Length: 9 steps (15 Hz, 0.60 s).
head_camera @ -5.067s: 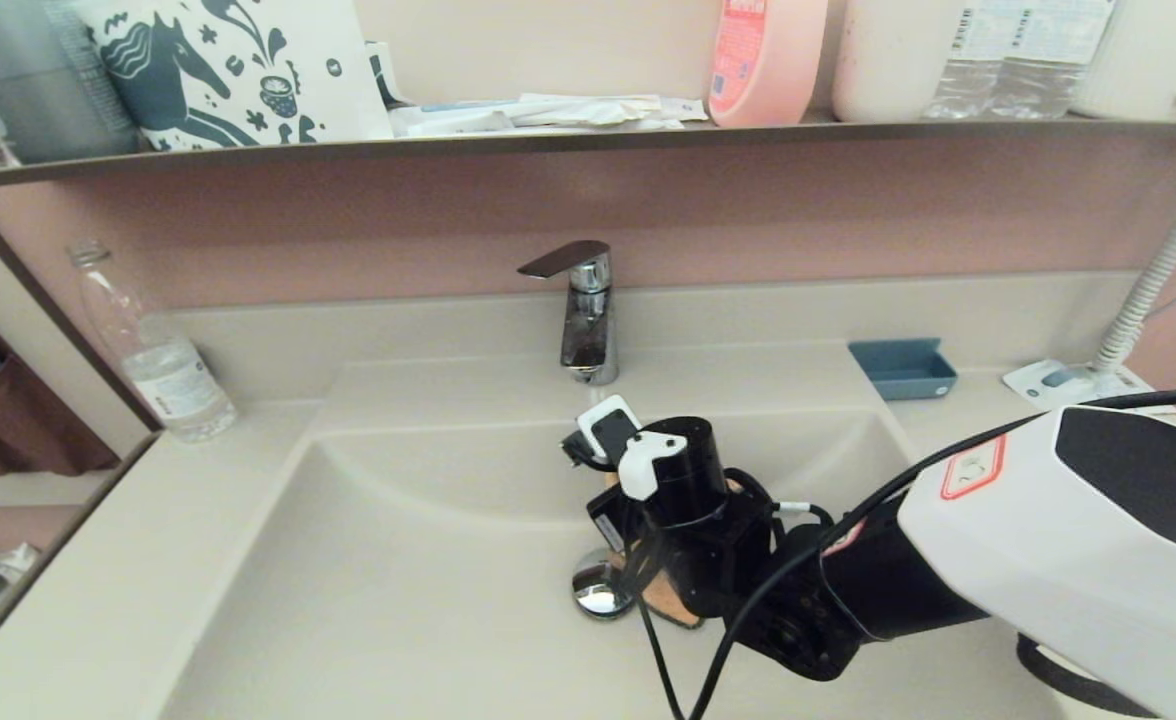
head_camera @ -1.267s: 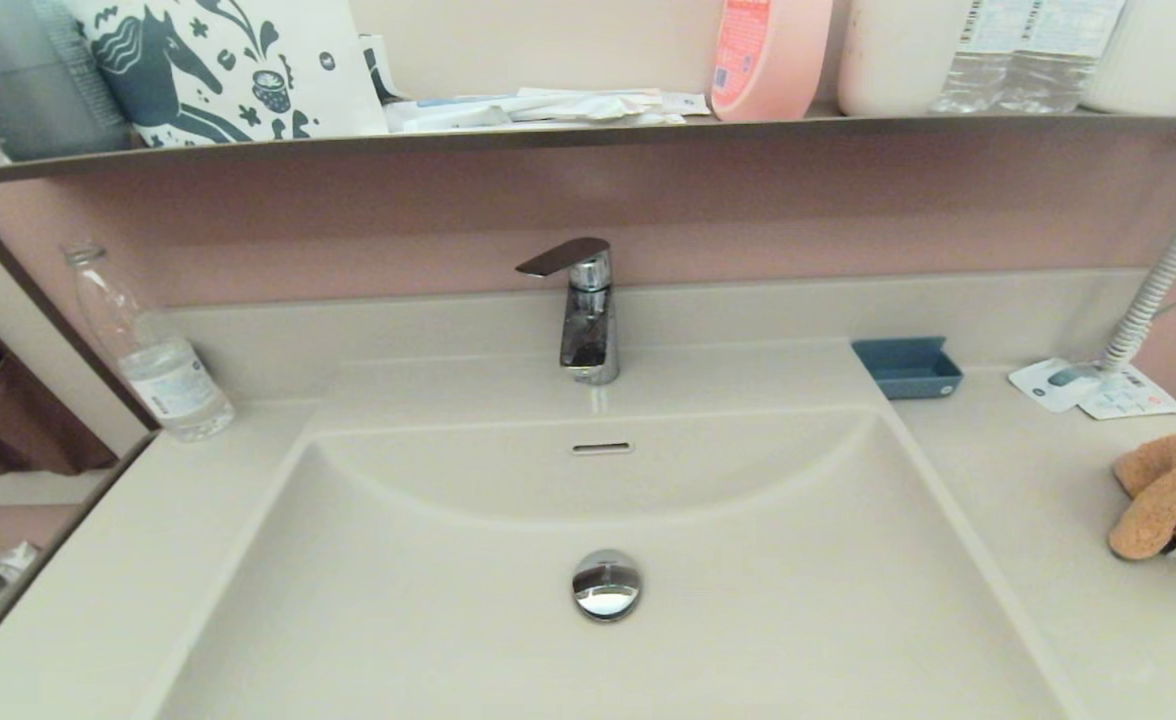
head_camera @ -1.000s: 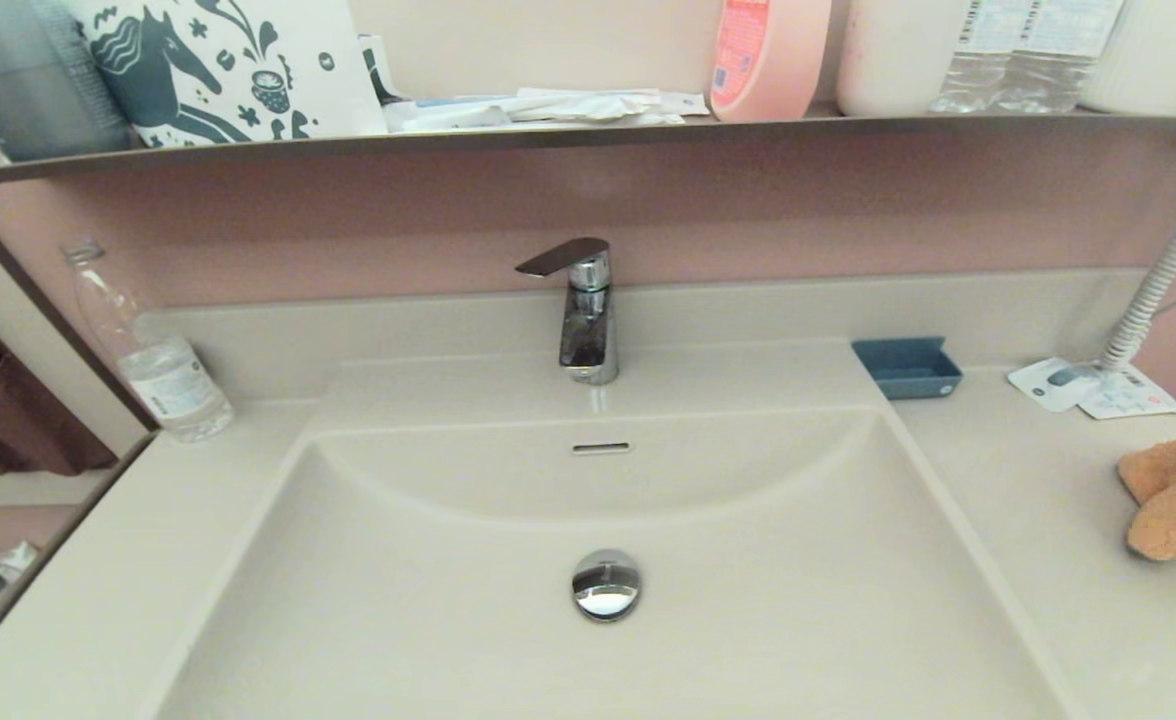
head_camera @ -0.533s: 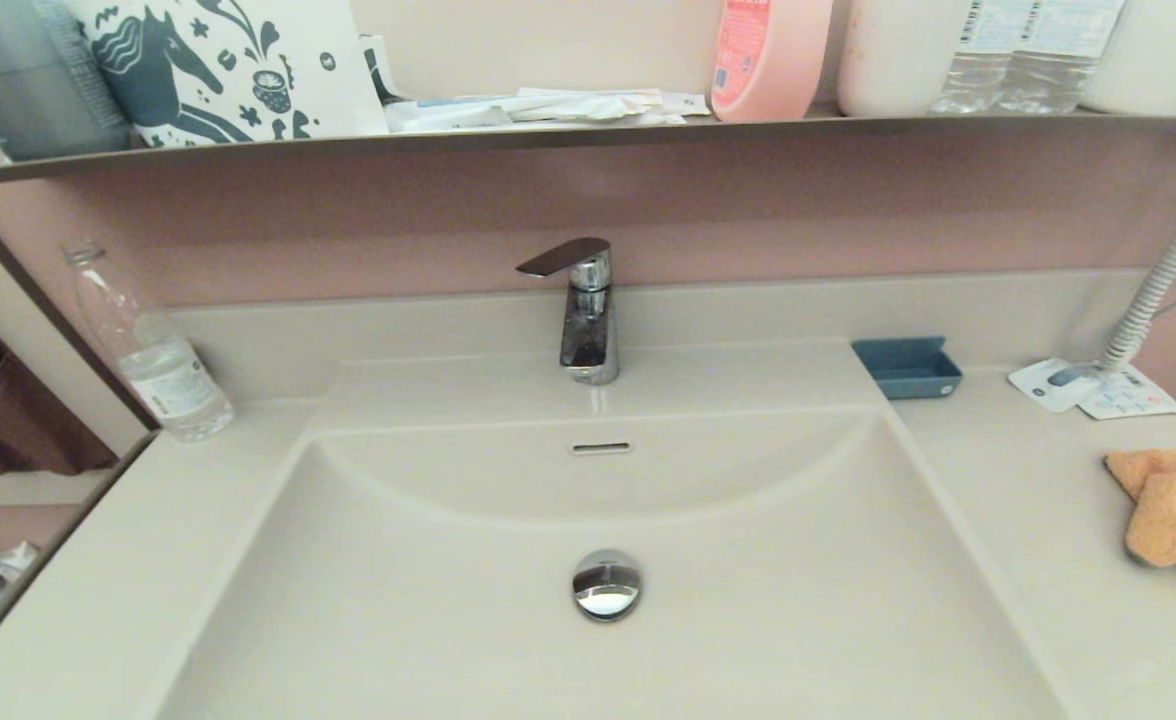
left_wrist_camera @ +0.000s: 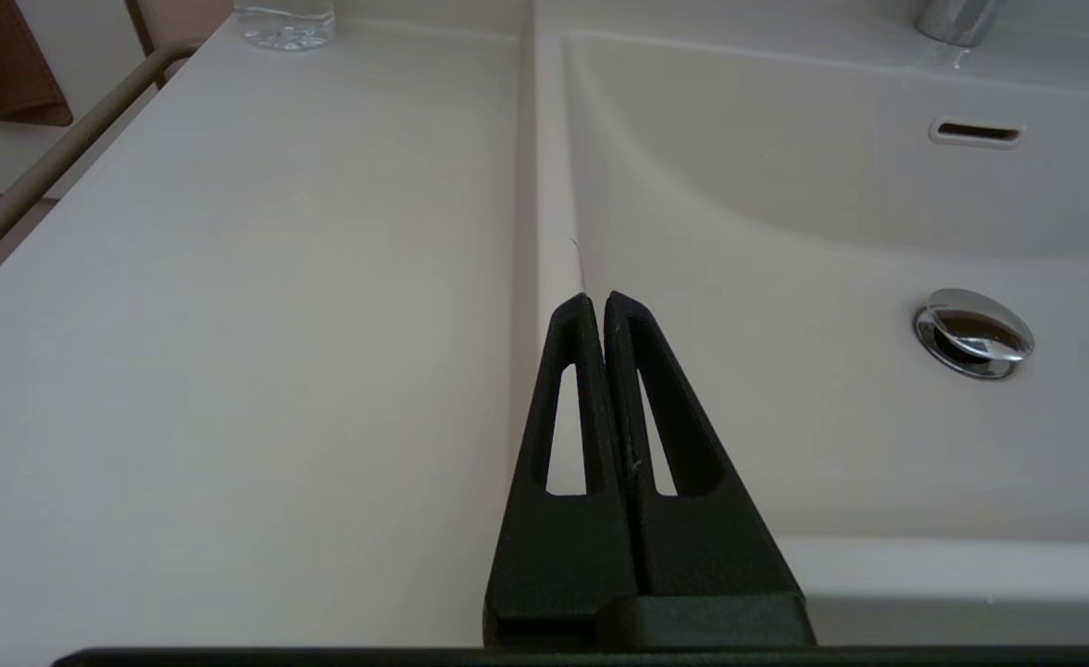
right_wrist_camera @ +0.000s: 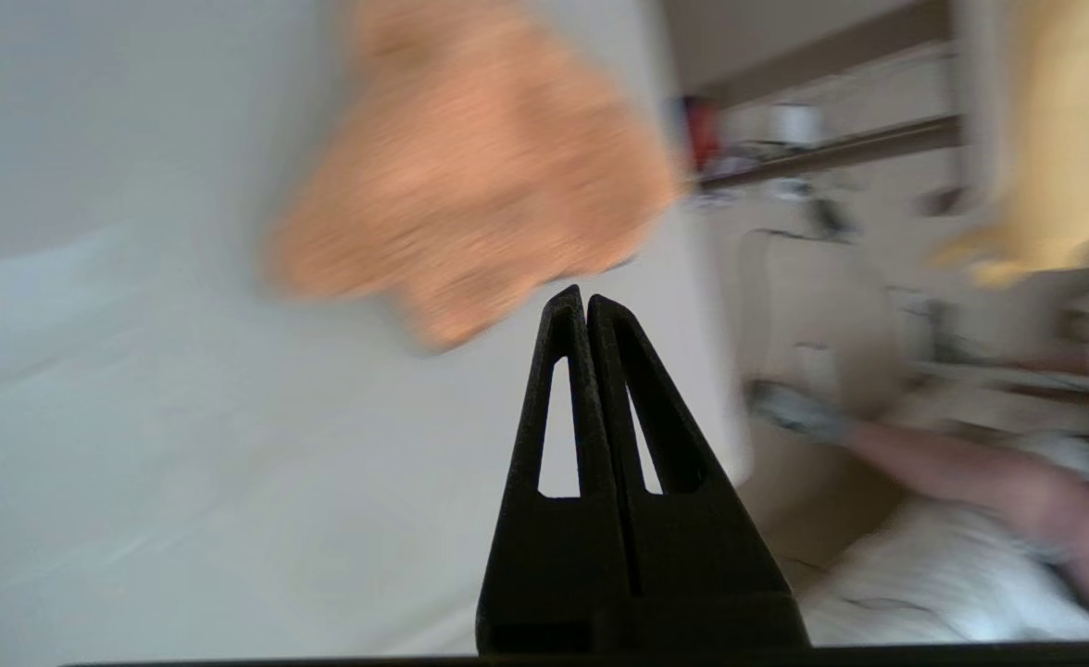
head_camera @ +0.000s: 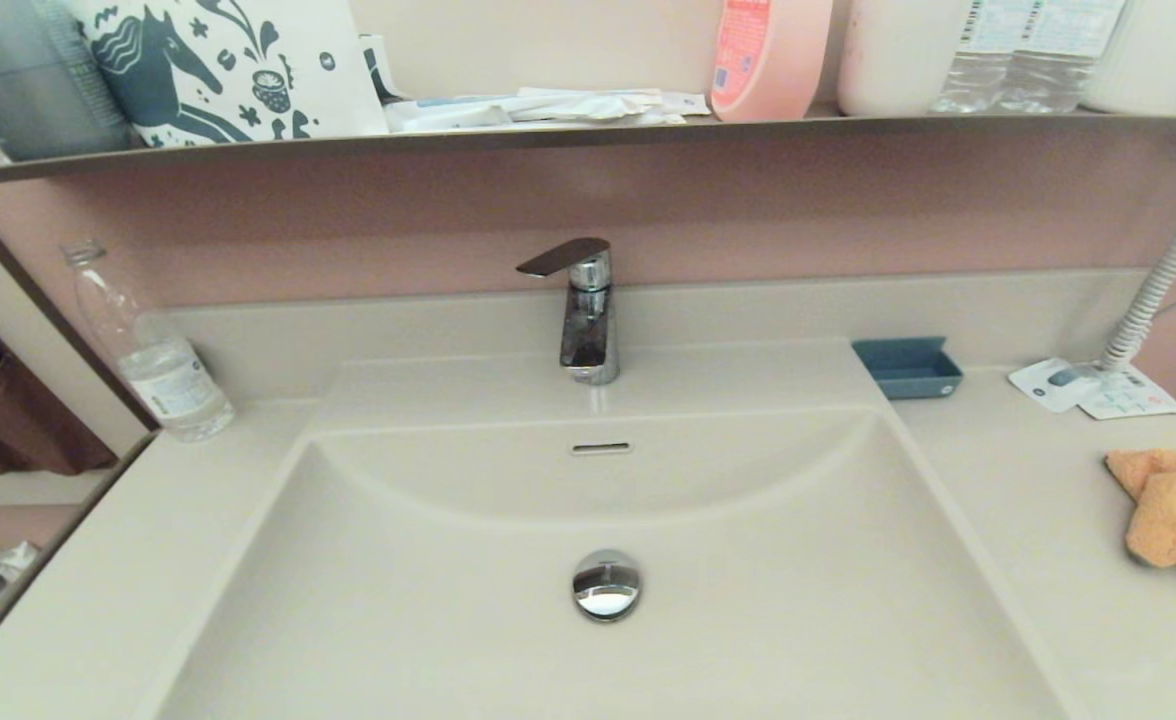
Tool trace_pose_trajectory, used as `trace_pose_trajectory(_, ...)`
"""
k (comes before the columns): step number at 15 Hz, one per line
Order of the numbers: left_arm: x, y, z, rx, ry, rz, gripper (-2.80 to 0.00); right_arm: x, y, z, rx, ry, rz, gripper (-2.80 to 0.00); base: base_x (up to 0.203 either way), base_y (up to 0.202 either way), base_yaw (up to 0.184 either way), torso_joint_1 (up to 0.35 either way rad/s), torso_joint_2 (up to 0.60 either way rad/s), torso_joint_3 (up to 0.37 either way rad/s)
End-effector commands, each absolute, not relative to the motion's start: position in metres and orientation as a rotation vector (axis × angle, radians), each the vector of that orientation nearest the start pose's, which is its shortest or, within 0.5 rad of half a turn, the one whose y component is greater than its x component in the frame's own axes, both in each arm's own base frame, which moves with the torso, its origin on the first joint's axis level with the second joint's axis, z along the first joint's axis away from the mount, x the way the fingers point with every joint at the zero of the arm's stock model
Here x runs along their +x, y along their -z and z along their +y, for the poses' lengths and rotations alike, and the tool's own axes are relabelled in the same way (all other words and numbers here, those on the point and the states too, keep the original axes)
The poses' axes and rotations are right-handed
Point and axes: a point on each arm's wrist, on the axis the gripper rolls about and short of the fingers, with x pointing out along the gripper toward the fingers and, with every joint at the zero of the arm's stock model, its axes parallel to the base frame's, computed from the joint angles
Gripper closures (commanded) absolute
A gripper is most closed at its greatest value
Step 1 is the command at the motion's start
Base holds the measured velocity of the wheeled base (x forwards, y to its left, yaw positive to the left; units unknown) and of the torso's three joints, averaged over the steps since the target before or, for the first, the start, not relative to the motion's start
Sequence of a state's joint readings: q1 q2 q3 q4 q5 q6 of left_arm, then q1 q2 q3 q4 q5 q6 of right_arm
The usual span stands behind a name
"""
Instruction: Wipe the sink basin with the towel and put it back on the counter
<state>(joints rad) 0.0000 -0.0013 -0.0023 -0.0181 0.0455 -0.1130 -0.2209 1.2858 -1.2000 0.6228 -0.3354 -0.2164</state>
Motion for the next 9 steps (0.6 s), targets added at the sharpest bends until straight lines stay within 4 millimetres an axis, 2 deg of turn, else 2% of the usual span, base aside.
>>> trace_pose_trajectory(1,-0.023,-0.078,0.001,-0.114,-0.045,-0.024,0.0,0.13,-0.286,-0.034,-0.199,0.408,0.702,0.0,0.0,0.0,0.0,0.0,0.0,0.0)
trace_pose_trajectory(3,-0.023,-0.078,0.001,-0.115,-0.045,-0.024,0.0,0.084,-0.282,-0.021,-0.143,0.331,0.642,0.0,0.0,0.0,0.0,0.0,0.0,0.0)
trace_pose_trajectory(5,-0.023,-0.078,0.001,-0.114,-0.045,-0.024,0.0,0.026,-0.274,-0.007,-0.105,0.24,0.565,0.0,0.0,0.0,0.0,0.0,0.0,0.0)
trace_pose_trajectory(7,-0.023,-0.078,0.001,-0.114,-0.045,-0.024,0.0,-0.018,-0.259,0.003,-0.084,0.162,0.543,0.0,0.0,0.0,0.0,0.0,0.0,0.0)
trace_pose_trajectory(9,-0.023,-0.078,0.001,-0.114,-0.045,-0.023,0.0,-0.055,-0.242,0.008,-0.083,0.085,0.546,0.0,0.0,0.0,0.0,0.0,0.0,0.0)
